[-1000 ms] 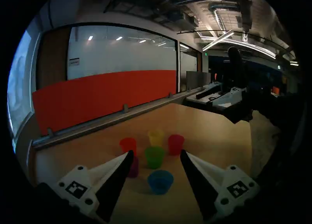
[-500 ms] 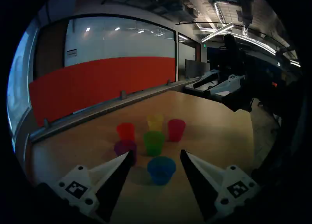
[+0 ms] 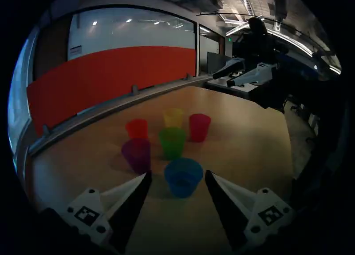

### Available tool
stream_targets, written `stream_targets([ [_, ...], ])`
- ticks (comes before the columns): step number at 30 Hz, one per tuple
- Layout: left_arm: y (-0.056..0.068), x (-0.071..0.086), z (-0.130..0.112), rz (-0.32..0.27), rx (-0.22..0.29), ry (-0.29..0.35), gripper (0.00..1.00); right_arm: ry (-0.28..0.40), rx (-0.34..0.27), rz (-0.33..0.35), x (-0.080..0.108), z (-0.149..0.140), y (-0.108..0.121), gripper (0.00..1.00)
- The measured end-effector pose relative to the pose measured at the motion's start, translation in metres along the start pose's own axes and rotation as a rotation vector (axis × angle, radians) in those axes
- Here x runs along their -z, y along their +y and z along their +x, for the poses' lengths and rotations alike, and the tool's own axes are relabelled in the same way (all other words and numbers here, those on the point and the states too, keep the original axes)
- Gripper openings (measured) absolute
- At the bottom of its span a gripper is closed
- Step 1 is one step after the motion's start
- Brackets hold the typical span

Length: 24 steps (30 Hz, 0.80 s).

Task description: Pour water

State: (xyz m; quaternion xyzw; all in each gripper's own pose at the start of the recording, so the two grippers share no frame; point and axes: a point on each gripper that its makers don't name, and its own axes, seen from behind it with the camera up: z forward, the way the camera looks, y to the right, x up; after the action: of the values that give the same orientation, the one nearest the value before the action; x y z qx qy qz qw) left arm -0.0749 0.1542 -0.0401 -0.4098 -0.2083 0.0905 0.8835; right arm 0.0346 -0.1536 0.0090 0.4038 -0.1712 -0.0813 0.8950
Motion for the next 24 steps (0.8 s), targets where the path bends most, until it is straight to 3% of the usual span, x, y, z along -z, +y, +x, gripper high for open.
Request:
stream_targets([
  [15,0.011,-0.033,-0.036,-0.043,-0.014,-0.112,0.89,-0.01,-0.007,0.015,-0.016,-0.004,0.007,0.99],
  [24,0.01,-0.056,-0.049,-0.053,-0.01,-0.165,0.89,-0.012,-0.017,0.016,-0.022,-0.008,0.012,1.0],
])
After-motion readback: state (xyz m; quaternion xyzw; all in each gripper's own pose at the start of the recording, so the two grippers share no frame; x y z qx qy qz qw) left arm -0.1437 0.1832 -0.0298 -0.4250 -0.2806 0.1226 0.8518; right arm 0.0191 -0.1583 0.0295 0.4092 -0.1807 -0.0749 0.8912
